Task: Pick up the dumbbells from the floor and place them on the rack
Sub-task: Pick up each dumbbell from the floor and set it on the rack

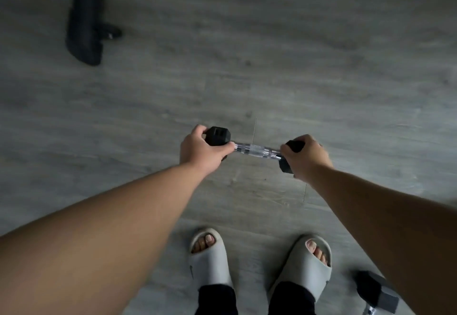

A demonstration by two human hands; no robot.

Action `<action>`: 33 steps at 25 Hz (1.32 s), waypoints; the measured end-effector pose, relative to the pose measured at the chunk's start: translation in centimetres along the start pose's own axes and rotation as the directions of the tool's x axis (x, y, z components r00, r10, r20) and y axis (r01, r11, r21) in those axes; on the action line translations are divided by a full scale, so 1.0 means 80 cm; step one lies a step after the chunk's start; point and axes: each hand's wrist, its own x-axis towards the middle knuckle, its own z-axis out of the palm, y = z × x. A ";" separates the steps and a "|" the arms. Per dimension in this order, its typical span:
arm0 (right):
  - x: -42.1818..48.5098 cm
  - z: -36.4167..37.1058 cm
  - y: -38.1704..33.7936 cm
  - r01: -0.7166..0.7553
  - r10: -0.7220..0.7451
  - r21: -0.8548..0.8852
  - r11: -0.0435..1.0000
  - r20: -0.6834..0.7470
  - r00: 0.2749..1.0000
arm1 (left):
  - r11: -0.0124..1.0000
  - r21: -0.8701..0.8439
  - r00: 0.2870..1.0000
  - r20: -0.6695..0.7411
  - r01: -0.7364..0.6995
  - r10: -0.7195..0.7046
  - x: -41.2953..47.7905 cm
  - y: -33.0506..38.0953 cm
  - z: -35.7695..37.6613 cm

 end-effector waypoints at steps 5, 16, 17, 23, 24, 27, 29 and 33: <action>-0.096 -0.143 -0.110 0.012 0.027 0.333 0.943 -0.114 0.993 | 0.983 0.007 0.982 -0.047 -0.182 0.182 -0.040 0.175 -0.137; -0.362 -0.533 -0.310 0.156 0.053 0.745 0.648 -0.248 0.967 | 0.814 0.059 0.815 -0.017 -0.578 0.580 -0.220 0.637 -0.415; -0.376 -0.562 -0.326 0.175 0.053 0.762 0.623 -0.265 0.963 | 0.782 0.074 0.784 -0.011 -0.619 0.621 -0.230 0.677 -0.433; -0.395 -0.658 -0.417 0.219 0.146 0.862 0.457 -0.316 0.938 | 0.599 0.214 0.630 0.133 -0.772 0.765 -0.219 0.873 -0.491; -0.385 -0.667 -0.433 0.221 0.168 0.872 0.436 -0.321 0.932 | 0.576 0.235 0.616 0.166 -0.783 0.770 -0.205 0.901 -0.493; -0.349 -0.682 -0.475 0.201 0.218 0.914 0.353 -0.289 0.932 | 0.497 0.268 0.558 0.249 -0.825 0.792 -0.165 0.964 -0.494; -0.328 -0.686 -0.497 0.189 0.233 0.930 0.316 -0.270 0.934 | 0.448 0.304 0.529 0.290 -0.841 0.798 -0.144 0.997 -0.492; -0.278 -0.693 -0.537 0.153 0.291 0.962 0.227 -0.217 0.932 | 0.376 0.340 0.494 0.400 -0.862 0.772 -0.103 1.070 -0.479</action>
